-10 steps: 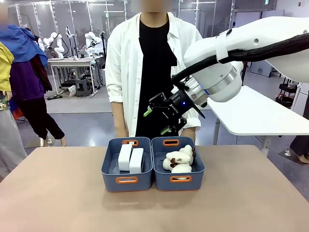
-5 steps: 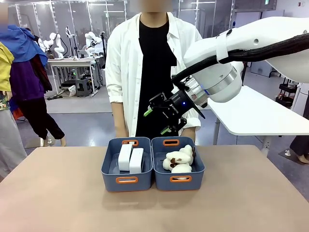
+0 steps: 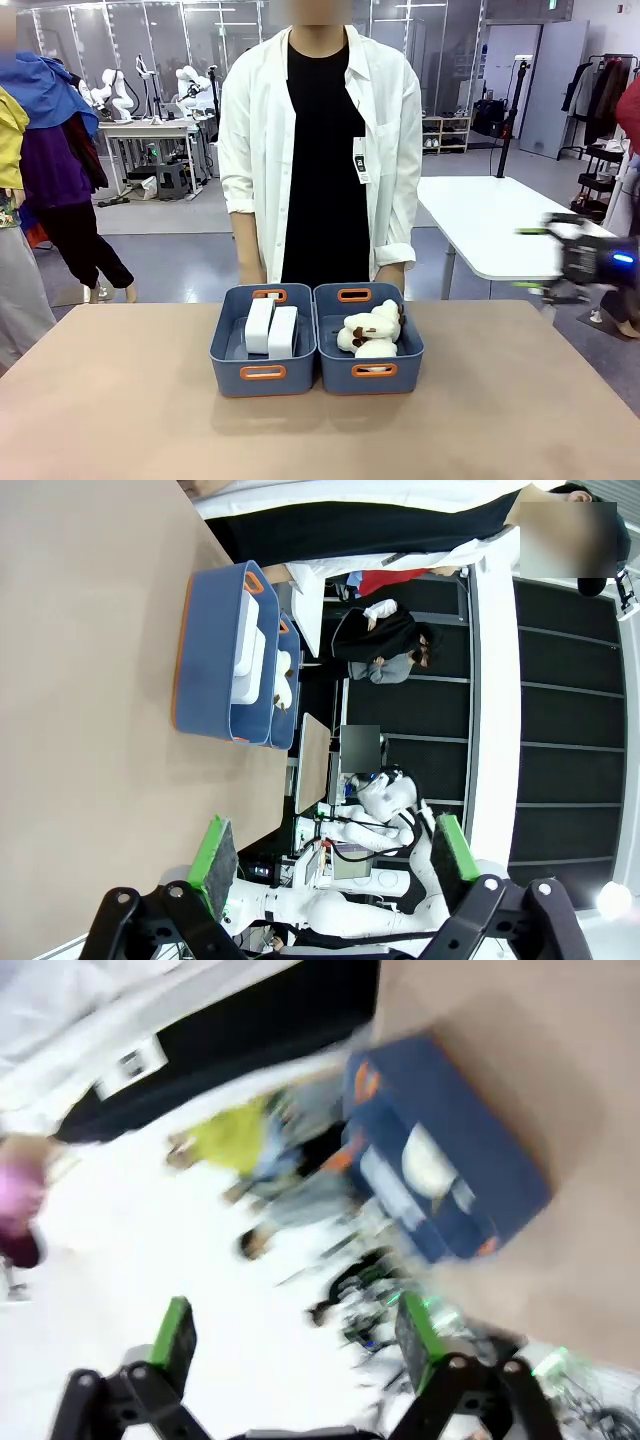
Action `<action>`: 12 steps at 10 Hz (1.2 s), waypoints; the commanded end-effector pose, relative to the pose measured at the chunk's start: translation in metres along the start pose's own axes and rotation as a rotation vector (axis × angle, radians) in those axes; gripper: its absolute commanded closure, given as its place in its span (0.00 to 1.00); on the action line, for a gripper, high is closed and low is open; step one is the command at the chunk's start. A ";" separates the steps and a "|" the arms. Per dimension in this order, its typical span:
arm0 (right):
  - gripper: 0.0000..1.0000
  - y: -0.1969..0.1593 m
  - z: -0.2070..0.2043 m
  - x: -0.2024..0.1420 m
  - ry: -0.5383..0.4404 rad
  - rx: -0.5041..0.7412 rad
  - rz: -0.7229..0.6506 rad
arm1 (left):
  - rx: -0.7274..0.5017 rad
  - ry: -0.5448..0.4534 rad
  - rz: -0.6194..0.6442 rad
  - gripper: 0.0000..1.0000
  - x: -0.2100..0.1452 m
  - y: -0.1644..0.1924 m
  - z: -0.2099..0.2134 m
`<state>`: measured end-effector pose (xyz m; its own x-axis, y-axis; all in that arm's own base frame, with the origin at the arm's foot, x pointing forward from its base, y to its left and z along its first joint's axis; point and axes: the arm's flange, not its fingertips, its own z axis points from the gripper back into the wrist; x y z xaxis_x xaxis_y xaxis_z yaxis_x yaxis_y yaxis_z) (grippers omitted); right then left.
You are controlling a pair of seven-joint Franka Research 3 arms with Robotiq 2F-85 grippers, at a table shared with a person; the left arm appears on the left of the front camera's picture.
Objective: Sort the digital clocks into the basket.
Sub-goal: Pick up the Digital clock from the table and place it into the empty Plastic storage basket.
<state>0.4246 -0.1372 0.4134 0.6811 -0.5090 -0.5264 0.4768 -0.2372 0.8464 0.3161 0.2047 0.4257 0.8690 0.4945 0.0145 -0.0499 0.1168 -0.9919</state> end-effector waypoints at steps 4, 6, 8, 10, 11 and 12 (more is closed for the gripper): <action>0.00 -0.001 0.065 0.031 0.439 0.120 -0.020 | -0.014 0.000 -0.002 0.00 -0.003 -0.003 0.003; 0.00 -0.023 0.095 0.029 0.339 0.251 -0.100 | -0.014 0.000 -0.002 0.00 -0.003 -0.003 0.003; 0.00 -0.023 0.095 0.029 0.339 0.251 -0.100 | -0.014 0.000 -0.002 0.00 -0.003 -0.003 0.003; 0.00 -0.023 0.095 0.029 0.339 0.251 -0.100 | -0.014 0.000 -0.002 0.00 -0.003 -0.003 0.003; 0.00 -0.023 0.095 0.029 0.339 0.251 -0.100 | -0.014 0.000 -0.002 0.00 -0.003 -0.003 0.003; 0.00 -0.023 0.095 0.029 0.339 0.251 -0.100 | -0.014 0.000 -0.002 0.00 -0.003 -0.003 0.003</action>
<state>0.3782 -0.2314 0.3797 0.7956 -0.1842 -0.5772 0.4397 -0.4799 0.7592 0.3159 0.2049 0.4257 0.8688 0.4950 0.0144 -0.0500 0.1166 -0.9919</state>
